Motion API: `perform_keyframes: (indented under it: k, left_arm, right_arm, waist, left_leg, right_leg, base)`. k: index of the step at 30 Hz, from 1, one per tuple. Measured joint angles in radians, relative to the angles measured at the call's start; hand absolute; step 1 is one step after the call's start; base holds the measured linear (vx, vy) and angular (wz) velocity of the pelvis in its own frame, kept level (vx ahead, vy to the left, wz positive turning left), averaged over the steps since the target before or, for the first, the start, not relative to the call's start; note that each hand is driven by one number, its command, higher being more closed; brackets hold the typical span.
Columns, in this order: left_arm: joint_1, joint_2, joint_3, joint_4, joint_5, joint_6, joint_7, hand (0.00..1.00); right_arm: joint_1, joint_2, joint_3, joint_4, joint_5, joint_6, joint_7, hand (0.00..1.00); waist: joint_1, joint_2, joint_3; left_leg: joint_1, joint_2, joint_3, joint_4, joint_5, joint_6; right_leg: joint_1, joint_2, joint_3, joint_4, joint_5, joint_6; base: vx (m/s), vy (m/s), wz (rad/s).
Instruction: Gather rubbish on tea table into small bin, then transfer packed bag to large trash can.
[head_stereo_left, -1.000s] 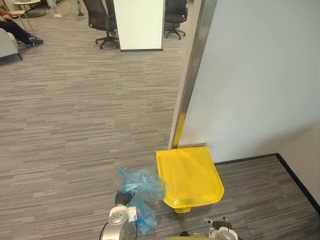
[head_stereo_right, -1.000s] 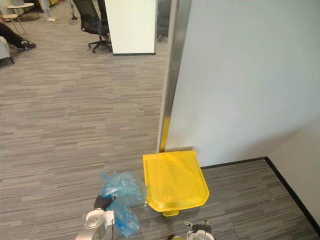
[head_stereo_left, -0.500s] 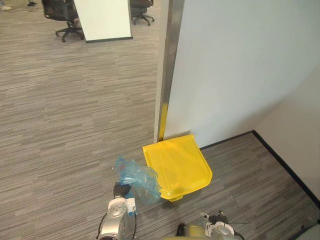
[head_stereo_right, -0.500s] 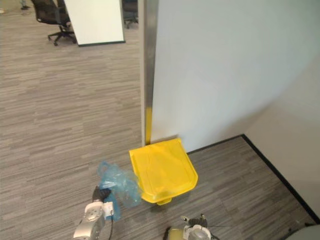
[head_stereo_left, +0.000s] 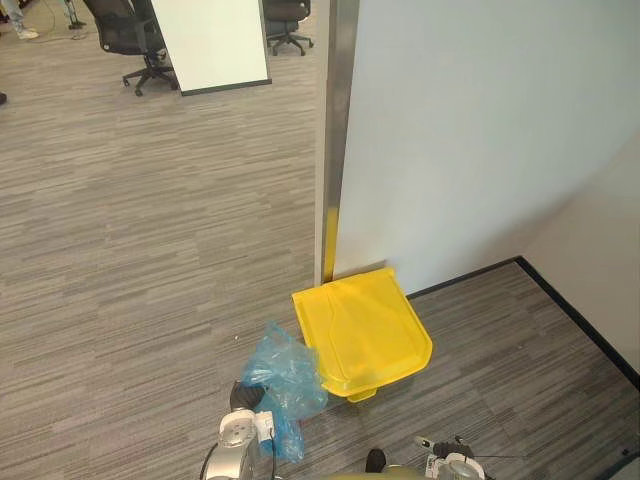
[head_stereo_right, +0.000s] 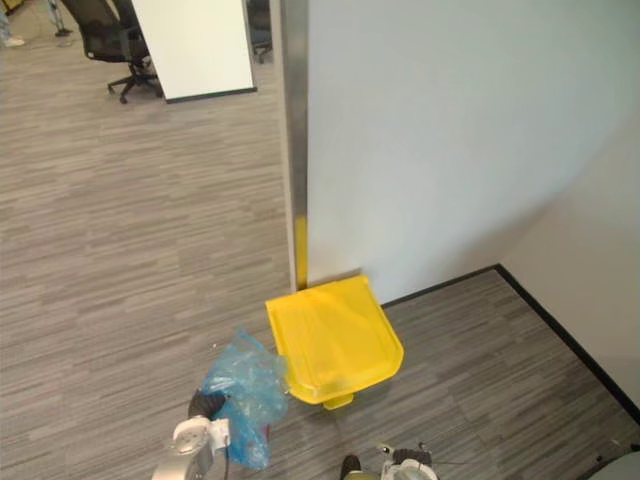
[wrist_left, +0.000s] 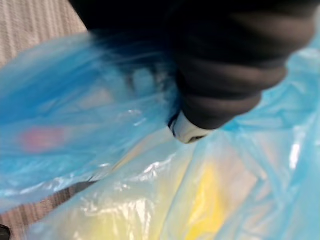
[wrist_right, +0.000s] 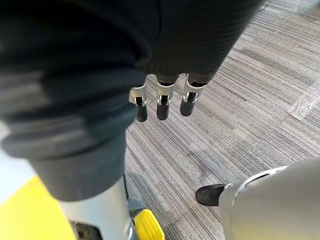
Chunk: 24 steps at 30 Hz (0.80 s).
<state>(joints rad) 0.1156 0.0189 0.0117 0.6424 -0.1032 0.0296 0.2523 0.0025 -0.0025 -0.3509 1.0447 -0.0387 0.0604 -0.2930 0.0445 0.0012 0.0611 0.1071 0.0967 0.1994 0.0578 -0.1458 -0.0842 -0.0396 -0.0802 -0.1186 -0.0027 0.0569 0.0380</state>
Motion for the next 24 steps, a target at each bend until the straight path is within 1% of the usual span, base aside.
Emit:
perform_keyframes:
  k: [2,5,6,8,9,10,11,12,13,14,15,16,17,18,19,20,21,22,23,24]
  left_arm:
    - [0.015,0.007,0.004,0.0,-0.002,0.0,0.0,1.0]
    - [0.023,0.006,0.012,0.0,-0.006,0.0,0.001,1.0]
    - [0.022,0.007,0.014,0.0,-0.006,0.0,0.003,1.0]
    - [0.022,0.006,0.014,-0.002,-0.006,0.0,0.003,1.0]
    - [0.02,0.004,0.012,-0.009,-0.006,0.0,0.005,1.0]
    - [0.023,0.003,0.01,-0.027,-0.006,0.0,0.006,1.0]
    - [0.023,0.003,0.009,-0.034,-0.006,0.0,0.005,1.0]
    - [0.021,-0.01,0.011,-0.065,-0.005,0.0,0.006,1.0]
    - [0.017,-0.013,0.012,-0.07,-0.005,-0.001,0.006,1.0]
    - [0.009,-0.018,0.01,-0.076,-0.005,-0.002,0.007,1.0]
    - [0.007,-0.017,0.011,-0.074,-0.005,-0.001,0.007,1.0]
    - [-0.002,-0.011,0.012,-0.073,-0.005,-0.001,0.008,1.0]
    - [-0.019,-0.003,0.009,-0.07,-0.005,-0.001,0.007,1.0]
    - [-0.028,0.002,0.008,-0.07,-0.005,-0.001,0.007,1.0]
    - [-0.041,0.008,-0.002,-0.07,-0.005,-0.001,0.007,1.0]
    - [-0.052,0.006,-0.013,-0.071,-0.005,-0.002,0.007,1.0]
    - [-0.056,0.007,-0.02,-0.074,-0.005,-0.004,0.007,1.0]
    - [-0.071,0.005,-0.027,-0.072,-0.005,-0.007,0.007,1.0]
    - [-0.085,-0.007,-0.042,-0.079,-0.006,-0.011,0.005,1.0]
    - [-0.103,-0.016,-0.05,-0.08,-0.005,-0.017,0.003,1.0]
  right_arm:
    - [-0.014,0.0,0.001,0.0,-0.001,-0.001,0.0,0.0]
    - [-0.021,-0.001,0.004,-0.001,-0.001,-0.001,-0.001,0.0]
    - [-0.02,-0.001,0.02,-0.002,-0.002,-0.001,-0.002,0.0]
    - [-0.019,0.0,0.028,-0.008,-0.002,-0.001,-0.002,0.0]
    - [-0.019,-0.001,0.043,-0.013,-0.002,-0.001,-0.002,0.0]
    - [-0.01,0.001,0.058,-0.029,-0.002,-0.001,-0.002,0.0]
    - [-0.003,0.002,0.063,-0.037,-0.002,-0.001,-0.002,0.0]
    - [0.013,0.004,0.081,-0.053,-0.002,-0.003,-0.002,0.0]
    - [0.012,0.004,0.081,-0.053,-0.002,-0.003,-0.002,0.0]
    - [-0.006,0.002,0.08,-0.067,-0.002,-0.003,-0.001,0.0]
    - [-0.006,0.002,0.08,-0.073,-0.001,-0.003,-0.002,0.0]
    - [-0.006,0.006,0.082,-0.082,-0.001,-0.003,-0.002,0.0]
    - [-0.014,0.012,0.081,-0.087,-0.001,-0.004,-0.003,0.0]
    - [-0.021,0.015,0.081,-0.087,0.0,-0.003,-0.003,0.0]
    - [-0.028,0.018,0.08,-0.088,0.0,-0.005,-0.008,0.0]
    - [-0.034,0.015,0.08,-0.089,0.0,-0.008,-0.017,0.0]
    - [-0.033,0.015,0.081,-0.089,0.0,-0.008,-0.021,0.0]
    - [-0.043,0.009,0.079,-0.086,0.0,-0.009,-0.023,0.0]
    - [-0.066,0.0,0.079,-0.084,0.0,-0.009,-0.026,0.0]
    - [-0.082,-0.005,0.057,-0.092,0.0,-0.009,-0.029,0.0]
  waist:
    - [0.008,-0.005,0.007]
    - [0.01,-0.009,0.023]
    - [0.011,-0.014,0.027]
    - [0.011,-0.019,0.028]
    - [0.012,-0.021,0.033]
    - [0.012,-0.023,0.039]
    - [0.012,-0.024,0.04]
    - [0.009,-0.027,0.041]
    - [0.011,-0.021,0.044]
    - [0.013,-0.003,0.073]
    - [0.004,-0.006,0.076]
    - [0.002,-0.02,0.088]
    - [0.004,-0.036,0.102]
    - [0.004,-0.043,0.109]
    - [-0.001,-0.051,0.118]
    - [-0.005,-0.05,0.122]
    - [-0.005,-0.054,0.122]
    - [-0.003,-0.051,0.133]
    - [0.01,0.0,0.166]
    - [0.0,0.013,0.184]
  left_leg:
    - [-0.003,-0.01,0.024,-0.004,-0.001,0.003]
    - [-0.004,-0.018,0.042,0.002,-0.01,0.005]
    - [-0.024,-0.019,0.046,0.024,-0.032,0.002]
    - [-0.038,-0.018,0.053,0.046,-0.049,0.005]
    - [-0.039,-0.015,0.055,0.072,-0.068,0.008]
    - [-0.038,-0.012,0.055,0.099,-0.089,0.01]
    - [-0.038,-0.01,0.055,0.11,-0.096,0.011]
    - [-0.034,0.001,0.055,0.151,-0.131,0.024]
    - [-0.023,0.006,0.053,0.161,-0.139,0.04]
    - [0.001,0.011,0.057,0.174,-0.149,0.051]
    - [0.009,0.012,0.057,0.177,-0.154,0.053]
    - [0.042,0.012,0.064,0.186,-0.176,0.058]
    - [0.061,0.01,0.065,0.215,-0.202,0.055]
    - [0.068,0.01,0.068,0.231,-0.211,0.055]
    - [0.069,0.011,0.066,0.269,-0.236,0.045]
    - [0.075,0.008,0.046,0.313,-0.274,0.029]
    - [0.079,0.0,0.035,0.327,-0.29,0.018]
    - [0.093,-0.006,0.023,0.34,-0.314,0.004]
    - [0.096,0.013,-0.004,0.351,-0.316,0.003]
    - [0.095,0.008,-0.024,0.345,-0.303,0.016]
  right_leg:
    - [0.003,0.0,0.031,-0.056,0.044,-0.001]
    - [-0.004,-0.001,0.06,-0.073,0.053,-0.001]
    - [-0.019,-0.002,0.075,-0.072,0.056,0.002]
    - [-0.032,-0.002,0.082,-0.062,0.056,0.006]
    - [-0.045,-0.002,0.086,-0.031,0.042,0.016]
    - [-0.073,-0.002,0.092,0.054,0.006,0.036]
    - [-0.083,-0.004,0.092,0.085,-0.007,0.039]
    - [-0.129,-0.014,0.076,0.217,-0.034,0.055]
    - [-0.155,-0.017,0.07,0.281,-0.036,0.061]
    - [-0.248,-0.024,0.041,0.453,-0.058,0.095]
    - [-0.267,-0.026,0.03,0.479,-0.072,0.088]
    - [-0.312,-0.031,0.007,0.491,-0.092,0.07]
    - [-0.352,-0.03,-0.012,0.449,-0.087,0.073]
    - [-0.365,-0.027,-0.015,0.417,-0.082,0.074]
    - [-0.387,-0.027,-0.03,0.366,-0.076,0.08]
    - [-0.372,-0.038,-0.072,0.376,-0.08,0.08]
    - [-0.344,-0.04,-0.073,0.358,-0.097,0.095]
    - [-0.316,-0.039,-0.072,0.333,-0.084,0.085]
    - [-0.308,-0.031,-0.089,0.361,-0.11,0.109]
    - [-0.314,-0.042,-0.092,0.39,-0.114,0.1]
  base:
    - [-0.1,0.026,-0.38]
    - [-0.07,0.01,-0.37]
    - [-0.05,0.013,-0.22]
    - [-0.04,0.018,-0.21]
    - [0.0,0.036,-0.2]
    - [0.02,0.043,-0.16]
    - [0.02,0.074,-0.11]
    - [0.03,0.075,-0.11]
    - [0.02,0.101,-0.18]
    - [0.01,0.059,-0.13]
    - [0.06,0.069,-0.15]
    - [0.13,0.021,-0.07]
    - [0.16,0.009,-0.07]
    - [0.16,-0.065,0.14]
    - [0.21,-0.119,0.34]
    - [0.32,-0.184,0.45]
    - [0.33,-0.167,0.4]
    - [0.32,-0.114,0.17]
    - [0.26,-0.072,0.3]
    - [0.26,-0.083,0.38]
